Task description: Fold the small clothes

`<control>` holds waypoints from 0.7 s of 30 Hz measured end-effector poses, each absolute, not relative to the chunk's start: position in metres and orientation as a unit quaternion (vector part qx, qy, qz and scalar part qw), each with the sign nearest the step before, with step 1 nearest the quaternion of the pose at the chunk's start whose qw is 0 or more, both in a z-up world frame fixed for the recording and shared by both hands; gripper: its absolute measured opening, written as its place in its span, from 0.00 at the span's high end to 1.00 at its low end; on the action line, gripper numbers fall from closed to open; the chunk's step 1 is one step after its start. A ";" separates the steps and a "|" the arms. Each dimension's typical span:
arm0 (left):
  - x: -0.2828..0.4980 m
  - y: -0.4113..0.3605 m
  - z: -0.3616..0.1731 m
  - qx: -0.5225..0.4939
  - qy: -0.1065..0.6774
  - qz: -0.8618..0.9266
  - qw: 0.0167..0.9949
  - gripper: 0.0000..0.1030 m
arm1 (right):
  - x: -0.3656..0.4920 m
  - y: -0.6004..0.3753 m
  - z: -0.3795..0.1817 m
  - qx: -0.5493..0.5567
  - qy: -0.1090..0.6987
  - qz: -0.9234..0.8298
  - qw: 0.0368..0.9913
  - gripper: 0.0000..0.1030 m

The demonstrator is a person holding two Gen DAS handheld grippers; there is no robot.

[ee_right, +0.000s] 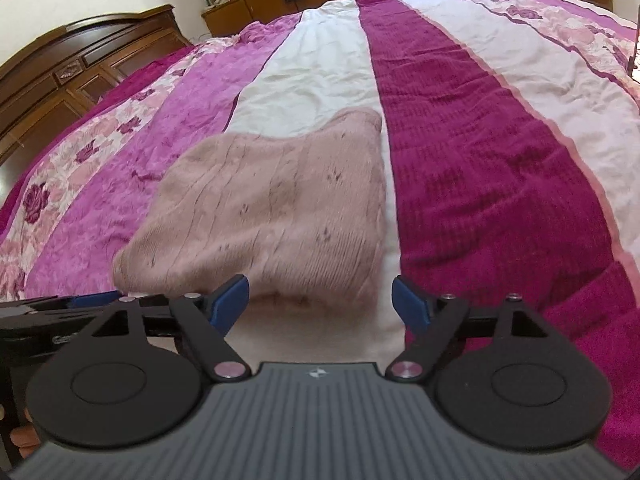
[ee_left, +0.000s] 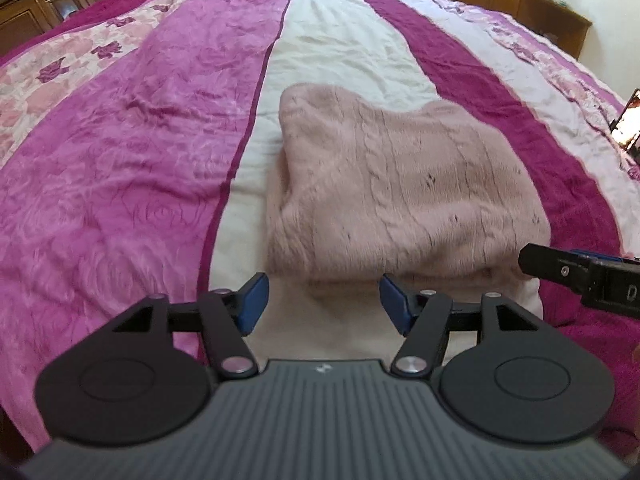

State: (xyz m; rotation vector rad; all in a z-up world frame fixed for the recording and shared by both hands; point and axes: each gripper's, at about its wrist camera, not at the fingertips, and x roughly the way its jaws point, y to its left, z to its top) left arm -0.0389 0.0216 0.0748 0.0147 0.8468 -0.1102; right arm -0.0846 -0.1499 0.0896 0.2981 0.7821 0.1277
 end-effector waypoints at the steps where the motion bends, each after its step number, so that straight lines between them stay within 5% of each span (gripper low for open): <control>1: -0.040 0.020 0.072 0.006 0.414 -0.054 0.908 0.39 | -0.087 -0.147 0.088 0.139 0.381 0.063 0.912 0.18; 21: -0.047 0.012 0.053 0.010 0.424 -0.037 0.905 0.39 | -0.085 -0.133 0.068 0.128 0.400 0.062 0.905 0.17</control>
